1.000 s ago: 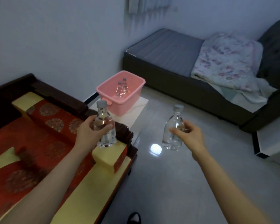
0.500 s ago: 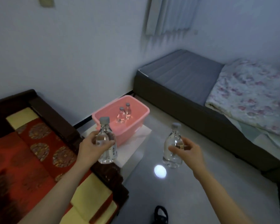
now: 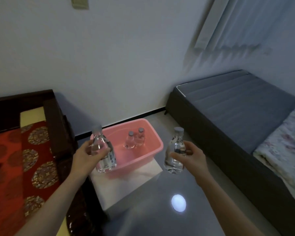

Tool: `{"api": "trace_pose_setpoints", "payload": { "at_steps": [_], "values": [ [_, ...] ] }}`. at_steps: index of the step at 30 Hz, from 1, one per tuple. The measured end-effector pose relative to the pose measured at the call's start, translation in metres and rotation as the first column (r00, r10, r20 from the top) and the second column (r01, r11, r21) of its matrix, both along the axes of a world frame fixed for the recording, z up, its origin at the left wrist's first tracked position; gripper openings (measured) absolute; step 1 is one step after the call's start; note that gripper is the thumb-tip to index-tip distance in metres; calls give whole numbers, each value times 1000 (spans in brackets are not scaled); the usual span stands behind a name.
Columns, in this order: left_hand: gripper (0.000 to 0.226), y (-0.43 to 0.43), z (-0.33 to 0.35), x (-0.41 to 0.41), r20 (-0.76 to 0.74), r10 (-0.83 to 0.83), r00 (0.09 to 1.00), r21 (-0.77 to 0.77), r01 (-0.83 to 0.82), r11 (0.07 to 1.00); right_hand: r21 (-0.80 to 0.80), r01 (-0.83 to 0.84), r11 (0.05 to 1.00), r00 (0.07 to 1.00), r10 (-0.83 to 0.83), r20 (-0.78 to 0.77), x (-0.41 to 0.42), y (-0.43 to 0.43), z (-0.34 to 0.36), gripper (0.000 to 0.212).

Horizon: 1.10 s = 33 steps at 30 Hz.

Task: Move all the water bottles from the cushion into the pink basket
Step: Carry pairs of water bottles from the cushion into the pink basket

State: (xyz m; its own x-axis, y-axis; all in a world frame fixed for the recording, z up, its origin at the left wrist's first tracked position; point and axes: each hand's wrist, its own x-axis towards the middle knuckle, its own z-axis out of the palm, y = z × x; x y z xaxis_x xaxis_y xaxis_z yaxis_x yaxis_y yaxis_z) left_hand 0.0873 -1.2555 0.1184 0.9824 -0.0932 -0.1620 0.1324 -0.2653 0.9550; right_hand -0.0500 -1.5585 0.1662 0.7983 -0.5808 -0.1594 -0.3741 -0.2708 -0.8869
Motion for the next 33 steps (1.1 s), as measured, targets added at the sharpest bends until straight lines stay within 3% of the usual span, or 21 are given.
{"api": "trace_pose_setpoints", "payload": {
  "at_steps": [2, 5, 14, 22, 27, 33],
  "values": [
    [61, -16, -7, 9, -8, 47, 999, 10, -47, 999, 19, -34, 999, 999, 34, 8, 21, -16, -8, 52],
    [41, -31, -15, 21, -8, 69, 998, 4, -69, 998, 33, -73, 997, 997, 73, 10, 54, -29, -18, 44],
    [79, -73, -47, 92, -41, 129, 991, 71, -126, 990, 60, -184, 981, 981, 187, -43, 162, -60, -43, 38],
    [66, -110, -90, 127, -52, 147, 988, 148, -138, 979, 91, -305, 948, 942, 314, -117, 234, -74, -87, 39],
    [55, -123, -138, 137, -64, 169, 984, 142, -158, 977, 135, -378, 916, 896, 399, -195, 265, -71, -141, 54],
    [64, -136, -186, 143, -89, 317, 944, 132, -304, 943, 149, -440, 886, 868, 462, -183, 280, -43, -204, 55]
  ]
}}
